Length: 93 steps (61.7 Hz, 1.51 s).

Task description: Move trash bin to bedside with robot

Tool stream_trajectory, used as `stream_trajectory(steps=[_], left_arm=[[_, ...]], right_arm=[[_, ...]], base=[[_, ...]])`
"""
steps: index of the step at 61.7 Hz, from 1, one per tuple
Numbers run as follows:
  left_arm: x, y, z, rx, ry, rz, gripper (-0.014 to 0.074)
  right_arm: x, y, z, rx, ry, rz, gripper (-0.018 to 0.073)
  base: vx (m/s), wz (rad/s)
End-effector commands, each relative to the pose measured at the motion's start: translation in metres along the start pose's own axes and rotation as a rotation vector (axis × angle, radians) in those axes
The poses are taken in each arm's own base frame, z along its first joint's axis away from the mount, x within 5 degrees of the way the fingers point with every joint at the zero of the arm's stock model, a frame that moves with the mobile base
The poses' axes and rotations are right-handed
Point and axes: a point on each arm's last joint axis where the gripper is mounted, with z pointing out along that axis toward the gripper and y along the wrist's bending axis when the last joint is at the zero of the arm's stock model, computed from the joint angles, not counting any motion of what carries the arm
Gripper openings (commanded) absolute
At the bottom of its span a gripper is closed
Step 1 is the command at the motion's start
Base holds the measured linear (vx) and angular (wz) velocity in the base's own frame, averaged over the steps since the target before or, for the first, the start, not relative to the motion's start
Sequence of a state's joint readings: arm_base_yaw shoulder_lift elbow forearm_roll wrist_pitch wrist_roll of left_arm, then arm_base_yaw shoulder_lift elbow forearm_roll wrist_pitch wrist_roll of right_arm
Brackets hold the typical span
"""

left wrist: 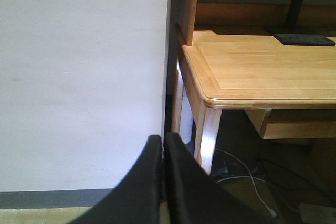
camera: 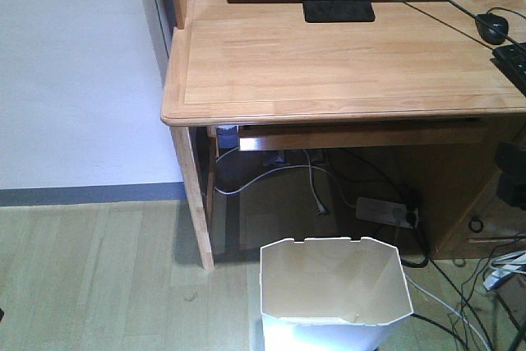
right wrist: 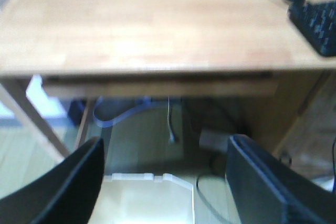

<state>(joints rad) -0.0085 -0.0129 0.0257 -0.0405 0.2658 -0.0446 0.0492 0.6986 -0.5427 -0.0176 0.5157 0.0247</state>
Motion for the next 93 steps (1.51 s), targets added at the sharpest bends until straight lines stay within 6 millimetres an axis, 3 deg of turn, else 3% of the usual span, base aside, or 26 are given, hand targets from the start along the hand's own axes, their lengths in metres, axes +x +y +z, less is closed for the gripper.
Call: stream_trajectory(steps=[1, 27, 36, 59, 93], left_arm=[[-0.001, 0.0, 0.001, 0.01, -0.064, -0.009, -0.0006], [-0.001, 0.0, 0.001, 0.01, -0.064, -0.009, -0.0006], [-0.001, 0.0, 0.001, 0.01, -0.064, -0.009, -0.0006], [-0.001, 0.0, 0.001, 0.01, -0.064, -0.009, -0.0006], [-0.001, 0.0, 0.001, 0.01, -0.064, -0.009, -0.0006]], right_arm=[[-0.02, 0.0, 0.004, 0.001, -0.013, 0.003, 0.0516], [-0.049, 0.003, 0.05, -0.015, 0.251, 0.024, 0.0526], [-0.054, -0.005, 0.076, 0.005, 0.343, 0.028, 0.0526], [-0.017, -0.039, 0.157, -0.009, 0.565, 0.137, 0.0526], [0.061, -0.049, 0.256, -0.04, 0.709, 0.01, 0.054]], base=[[0.0, 0.0], [0.0, 0.0], [0.0, 0.0], [0.0, 0.0], [0.0, 0.0]])
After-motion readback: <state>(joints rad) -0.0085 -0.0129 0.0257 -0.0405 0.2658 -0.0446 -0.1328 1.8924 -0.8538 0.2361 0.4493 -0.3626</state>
